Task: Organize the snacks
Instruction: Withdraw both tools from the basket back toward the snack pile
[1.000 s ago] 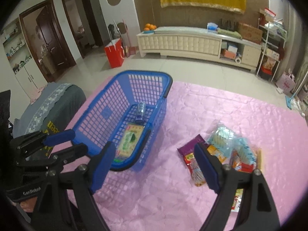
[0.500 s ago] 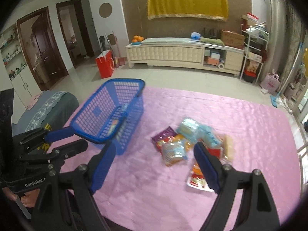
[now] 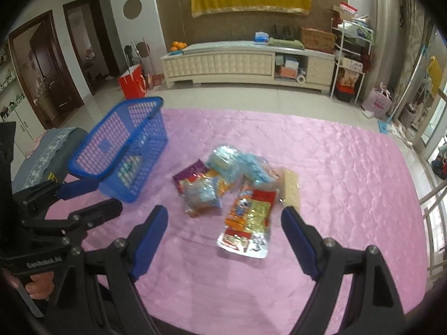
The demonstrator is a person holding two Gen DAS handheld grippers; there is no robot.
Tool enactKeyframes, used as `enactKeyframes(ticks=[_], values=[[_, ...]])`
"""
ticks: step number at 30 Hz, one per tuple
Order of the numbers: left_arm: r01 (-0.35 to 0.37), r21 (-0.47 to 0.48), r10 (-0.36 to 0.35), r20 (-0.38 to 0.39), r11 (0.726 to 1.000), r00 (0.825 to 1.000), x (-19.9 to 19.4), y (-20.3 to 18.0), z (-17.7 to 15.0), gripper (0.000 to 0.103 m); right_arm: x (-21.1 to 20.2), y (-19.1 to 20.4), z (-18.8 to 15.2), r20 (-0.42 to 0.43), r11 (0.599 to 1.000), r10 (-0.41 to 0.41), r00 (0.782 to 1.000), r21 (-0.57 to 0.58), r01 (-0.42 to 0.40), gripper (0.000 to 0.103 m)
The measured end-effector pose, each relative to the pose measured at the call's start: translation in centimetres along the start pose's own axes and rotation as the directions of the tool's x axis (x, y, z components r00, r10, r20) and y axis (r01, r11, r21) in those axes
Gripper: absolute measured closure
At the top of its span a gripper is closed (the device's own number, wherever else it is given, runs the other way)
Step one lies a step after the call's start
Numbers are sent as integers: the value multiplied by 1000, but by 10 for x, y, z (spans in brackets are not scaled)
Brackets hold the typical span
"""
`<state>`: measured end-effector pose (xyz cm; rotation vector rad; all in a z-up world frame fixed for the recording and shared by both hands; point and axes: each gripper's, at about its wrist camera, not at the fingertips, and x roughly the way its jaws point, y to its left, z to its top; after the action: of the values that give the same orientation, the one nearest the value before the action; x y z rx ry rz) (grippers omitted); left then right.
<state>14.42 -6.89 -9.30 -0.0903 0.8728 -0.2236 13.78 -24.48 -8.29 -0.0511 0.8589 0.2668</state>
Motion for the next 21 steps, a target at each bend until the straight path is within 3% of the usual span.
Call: enactKeyframes(ticks=[11,21], values=[[-30,-40,25,-109,999,994,60,8,9,40,57,-25,6,-77,998,-1,997,-67,-4,17],[-27,-11,24,-187,1000,982,120,12,40,40,122,-49,30,-188,989,66,980,-115,-89,17]])
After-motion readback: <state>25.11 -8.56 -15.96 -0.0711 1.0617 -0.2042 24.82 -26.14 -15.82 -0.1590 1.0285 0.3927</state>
